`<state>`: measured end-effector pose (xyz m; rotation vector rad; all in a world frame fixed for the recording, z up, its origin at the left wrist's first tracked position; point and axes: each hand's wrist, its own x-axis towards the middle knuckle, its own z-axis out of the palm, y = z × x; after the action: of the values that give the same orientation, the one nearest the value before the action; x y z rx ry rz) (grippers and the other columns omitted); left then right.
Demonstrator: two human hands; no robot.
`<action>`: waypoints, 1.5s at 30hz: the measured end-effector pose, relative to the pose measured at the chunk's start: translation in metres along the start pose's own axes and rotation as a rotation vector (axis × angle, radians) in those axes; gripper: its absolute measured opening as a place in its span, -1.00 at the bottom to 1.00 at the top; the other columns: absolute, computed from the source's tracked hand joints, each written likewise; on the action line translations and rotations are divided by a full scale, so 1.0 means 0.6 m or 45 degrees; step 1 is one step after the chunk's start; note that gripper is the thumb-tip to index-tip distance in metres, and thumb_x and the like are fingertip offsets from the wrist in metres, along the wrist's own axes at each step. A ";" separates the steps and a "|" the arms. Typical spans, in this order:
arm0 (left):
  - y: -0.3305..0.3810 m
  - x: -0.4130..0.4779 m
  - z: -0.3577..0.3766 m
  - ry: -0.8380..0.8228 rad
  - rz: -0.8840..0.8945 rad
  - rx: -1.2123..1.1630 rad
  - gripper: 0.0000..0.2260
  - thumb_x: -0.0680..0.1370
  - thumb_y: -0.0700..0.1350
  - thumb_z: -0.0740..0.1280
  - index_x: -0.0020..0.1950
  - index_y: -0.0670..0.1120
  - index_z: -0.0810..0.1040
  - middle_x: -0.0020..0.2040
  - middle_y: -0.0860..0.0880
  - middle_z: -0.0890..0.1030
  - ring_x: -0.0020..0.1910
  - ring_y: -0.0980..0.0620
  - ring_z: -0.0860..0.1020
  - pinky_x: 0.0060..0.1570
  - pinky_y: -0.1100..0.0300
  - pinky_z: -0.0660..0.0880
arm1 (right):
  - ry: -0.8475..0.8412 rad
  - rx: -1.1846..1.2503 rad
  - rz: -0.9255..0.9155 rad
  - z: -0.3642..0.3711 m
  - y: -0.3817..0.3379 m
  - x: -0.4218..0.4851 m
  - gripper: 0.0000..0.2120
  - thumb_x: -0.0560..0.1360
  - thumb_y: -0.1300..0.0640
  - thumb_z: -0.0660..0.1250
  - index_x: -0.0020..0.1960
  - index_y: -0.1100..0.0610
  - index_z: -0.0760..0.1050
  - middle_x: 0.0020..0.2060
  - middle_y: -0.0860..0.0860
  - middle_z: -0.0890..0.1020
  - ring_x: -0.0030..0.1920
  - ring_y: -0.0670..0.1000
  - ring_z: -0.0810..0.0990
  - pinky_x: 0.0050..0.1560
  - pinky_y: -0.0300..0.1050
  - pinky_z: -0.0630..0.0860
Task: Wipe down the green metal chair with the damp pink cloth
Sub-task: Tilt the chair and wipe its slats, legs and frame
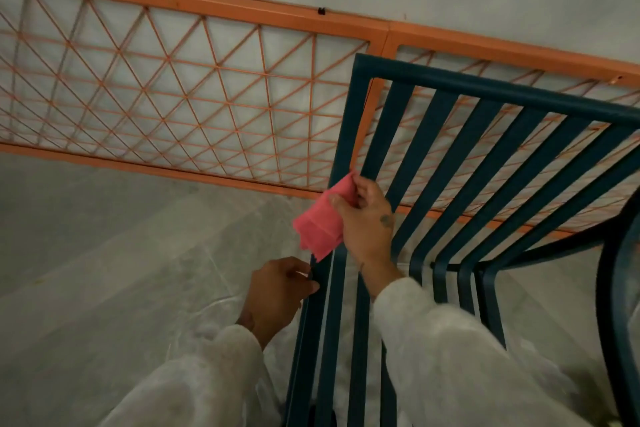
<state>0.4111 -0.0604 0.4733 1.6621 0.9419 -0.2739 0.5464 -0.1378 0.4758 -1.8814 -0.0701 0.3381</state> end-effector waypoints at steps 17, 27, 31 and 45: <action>0.010 -0.004 -0.002 -0.057 0.087 0.128 -0.95 0.50 -0.20 0.43 -0.09 -0.06 0.60 -0.16 -0.05 0.65 -0.17 -0.02 0.65 -0.18 0.16 0.62 | 0.014 -0.146 -0.076 -0.003 0.007 -0.006 -0.55 0.49 0.02 0.42 0.35 -0.08 0.42 0.22 -0.08 0.55 0.19 -0.09 0.53 0.23 -0.09 0.53; 0.017 0.001 -0.006 -0.075 0.042 0.155 -0.90 0.48 -0.19 0.46 -0.15 -0.02 0.58 -0.21 -0.02 0.63 -0.20 0.04 0.61 -0.16 0.20 0.57 | 0.044 -0.206 -0.128 -0.008 -0.033 0.017 -0.66 0.49 0.10 0.43 0.25 0.02 0.52 0.09 -0.06 0.60 0.07 -0.07 0.56 0.00 -0.34 0.46; 0.013 0.005 -0.005 -0.076 0.059 0.182 -0.91 0.48 -0.18 0.45 -0.15 -0.02 0.58 -0.21 -0.02 0.62 -0.19 0.03 0.61 -0.14 0.19 0.56 | 0.061 -0.145 -0.114 -0.007 -0.048 0.034 -0.61 0.50 0.07 0.42 0.31 -0.01 0.48 0.17 -0.08 0.56 0.14 -0.08 0.52 0.02 -0.36 0.42; 0.113 0.039 -0.052 0.186 0.441 0.581 -0.81 0.59 -0.18 0.29 0.16 -0.06 0.61 0.09 -0.01 0.64 -0.04 0.12 0.57 -0.10 0.48 0.40 | -0.198 -0.235 -0.363 -0.117 -0.168 0.010 -0.59 0.48 0.18 0.42 0.27 -0.12 0.50 0.17 -0.21 0.52 0.13 -0.25 0.49 0.18 -0.29 0.45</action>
<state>0.4647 -0.0242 0.5168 2.2565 0.7106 -0.1378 0.5828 -0.1671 0.5895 -1.9908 -0.4843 0.2881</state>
